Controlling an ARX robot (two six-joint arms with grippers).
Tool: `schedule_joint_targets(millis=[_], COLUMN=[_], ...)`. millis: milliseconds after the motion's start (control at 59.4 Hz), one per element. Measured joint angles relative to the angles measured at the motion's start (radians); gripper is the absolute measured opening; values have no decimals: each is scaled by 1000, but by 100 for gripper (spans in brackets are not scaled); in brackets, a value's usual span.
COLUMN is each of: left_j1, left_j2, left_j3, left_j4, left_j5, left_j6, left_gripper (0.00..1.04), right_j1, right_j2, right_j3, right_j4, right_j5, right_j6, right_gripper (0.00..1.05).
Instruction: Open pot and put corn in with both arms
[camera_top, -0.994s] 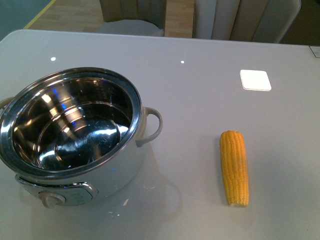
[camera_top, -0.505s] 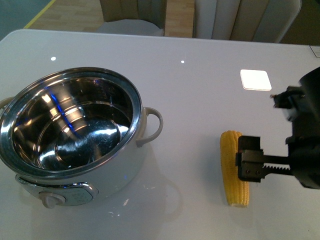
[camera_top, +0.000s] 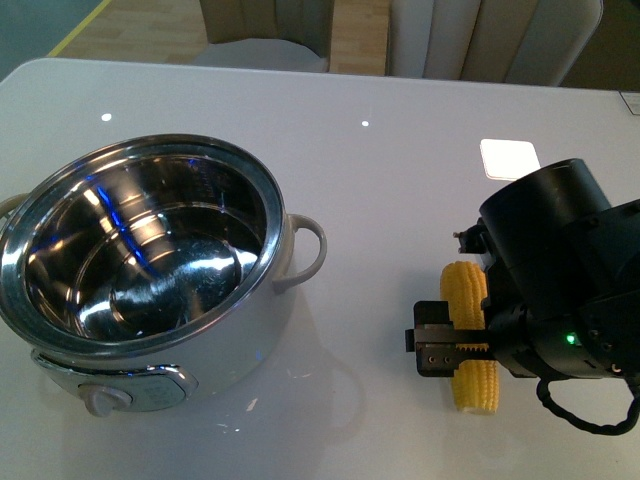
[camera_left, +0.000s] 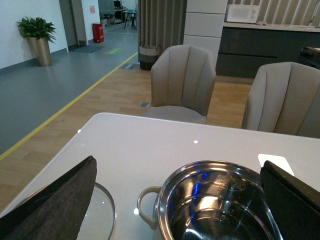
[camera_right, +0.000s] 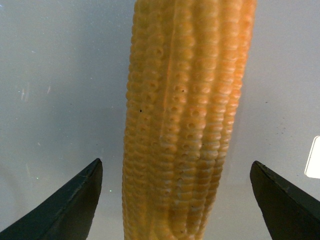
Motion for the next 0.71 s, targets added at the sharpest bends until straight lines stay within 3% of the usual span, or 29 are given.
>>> schedule_joint_targets(millis=[354,573,707], left_j1=[0,0,0], left_j2=[0,0,0], left_j3=[0,0,0], left_j4=[0,0,0], left_j5=[0,0,0], left_j6=[0,0,0], left_gripper=[98,98,98], right_j1=[-3,-24,-32], right_j2=[58,-53,-172], right_j3=[17,-31,-63], right_j4=[-10,-11,-8], right_j5=[-10,-29,-62], right_j6=[-3,3,21], right_gripper=[35,24,23])
